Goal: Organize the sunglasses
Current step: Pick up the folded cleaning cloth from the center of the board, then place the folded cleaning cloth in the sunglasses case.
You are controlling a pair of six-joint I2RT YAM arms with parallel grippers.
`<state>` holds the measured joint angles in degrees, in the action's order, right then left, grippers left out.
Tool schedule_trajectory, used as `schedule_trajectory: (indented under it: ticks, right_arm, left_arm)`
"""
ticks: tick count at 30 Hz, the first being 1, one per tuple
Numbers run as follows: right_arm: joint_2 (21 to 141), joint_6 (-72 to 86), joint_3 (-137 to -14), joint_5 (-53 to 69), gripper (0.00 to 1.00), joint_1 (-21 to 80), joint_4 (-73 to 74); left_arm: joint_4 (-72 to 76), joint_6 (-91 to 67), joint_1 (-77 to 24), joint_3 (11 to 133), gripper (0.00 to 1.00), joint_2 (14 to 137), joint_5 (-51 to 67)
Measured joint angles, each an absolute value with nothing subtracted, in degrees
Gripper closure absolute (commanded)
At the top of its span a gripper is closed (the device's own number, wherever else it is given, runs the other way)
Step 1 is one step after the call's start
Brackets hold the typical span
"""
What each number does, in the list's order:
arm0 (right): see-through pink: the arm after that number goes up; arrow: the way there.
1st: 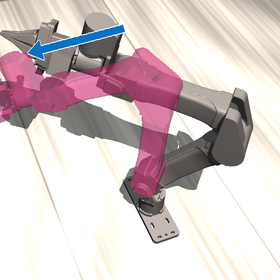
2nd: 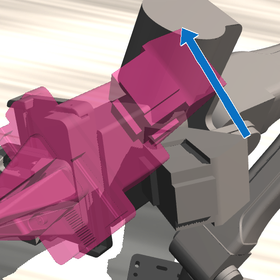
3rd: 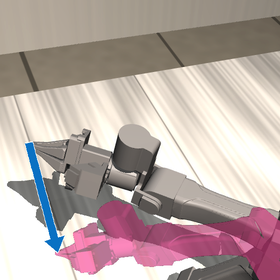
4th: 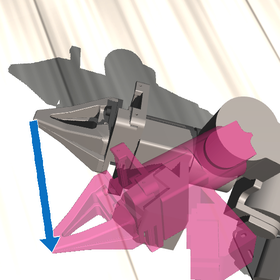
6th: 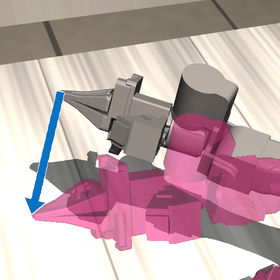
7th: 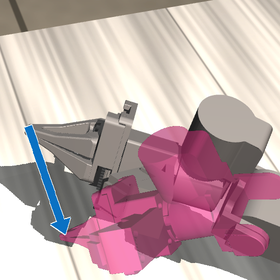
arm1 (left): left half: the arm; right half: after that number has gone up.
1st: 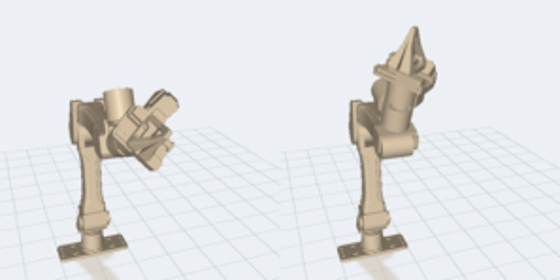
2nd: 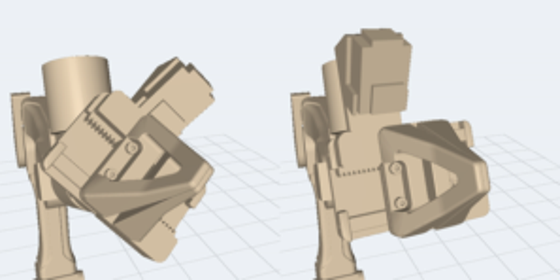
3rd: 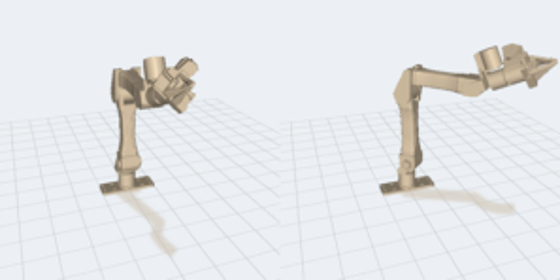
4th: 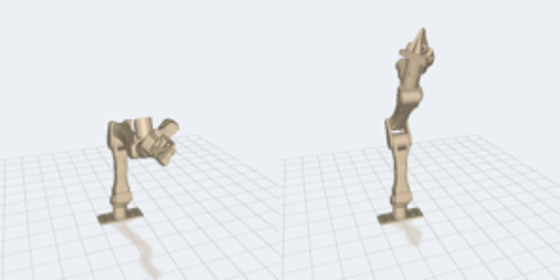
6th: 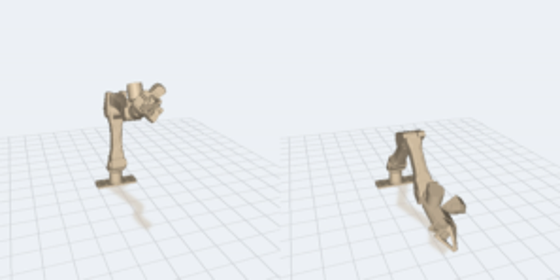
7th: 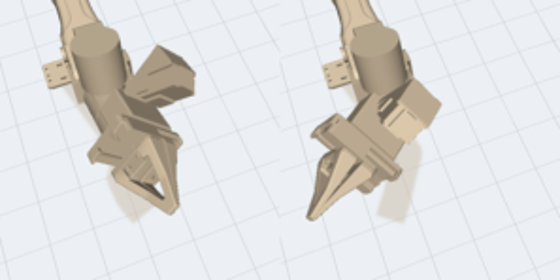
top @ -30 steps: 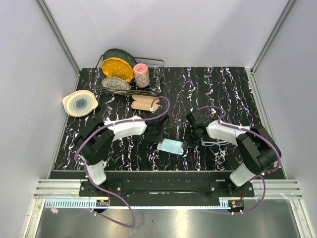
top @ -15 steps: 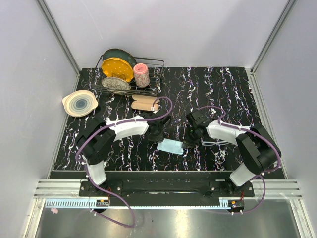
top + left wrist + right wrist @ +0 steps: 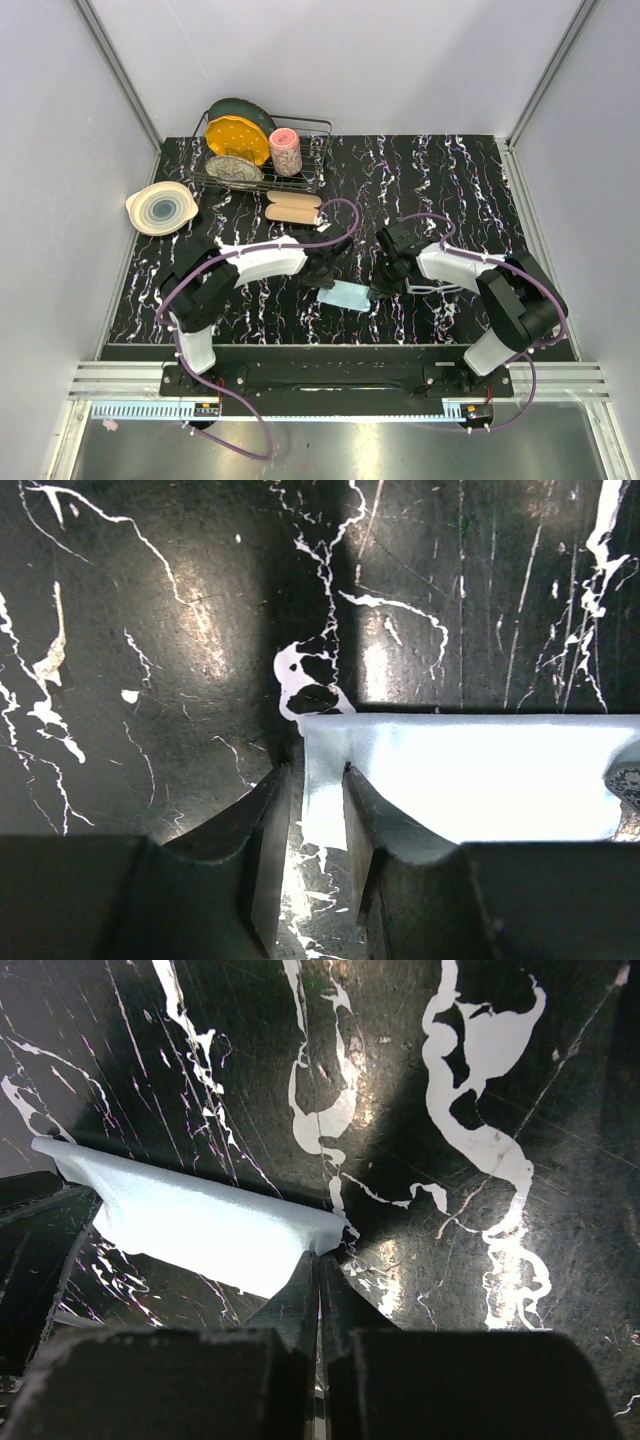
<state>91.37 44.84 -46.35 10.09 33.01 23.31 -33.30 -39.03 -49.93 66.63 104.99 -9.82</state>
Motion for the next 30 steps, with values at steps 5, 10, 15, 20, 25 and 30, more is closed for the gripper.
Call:
schedule_trajectory:
  ticks: [5,10,15,20,25,30]
  right_arm:
    - [91.4,44.8,-46.3,10.1,0.99,33.0,23.2]
    - [91.4,44.8,-46.3,10.1,0.99,33.0,22.9]
    - [91.4,44.8,-46.1,10.2,0.99,33.0,22.3]
    - [91.4,44.8,-46.1,10.2,1.0,33.0,22.1]
    - [91.4,44.6,-46.0,10.3,1.0,33.0,21.7]
    - [91.3,43.4,-46.1,10.2,1.0,33.3,21.2]
  left_arm:
    - [-33.3,-38.8,-50.3,66.9,0.73,105.2,-9.8]
    - [-34.1,-39.1,-50.4,67.7,0.85,105.8,-9.8]
    - [-34.6,-39.3,-50.7,68.6,0.91,106.5,-9.7]
    - [-35.0,-39.5,-50.7,68.9,1.0,106.7,-9.6]
    - [-35.3,-39.5,-50.7,69.2,1.0,106.8,-9.7]
    - [-36.8,-39.0,-50.6,70.6,1.0,107.4,-9.7]
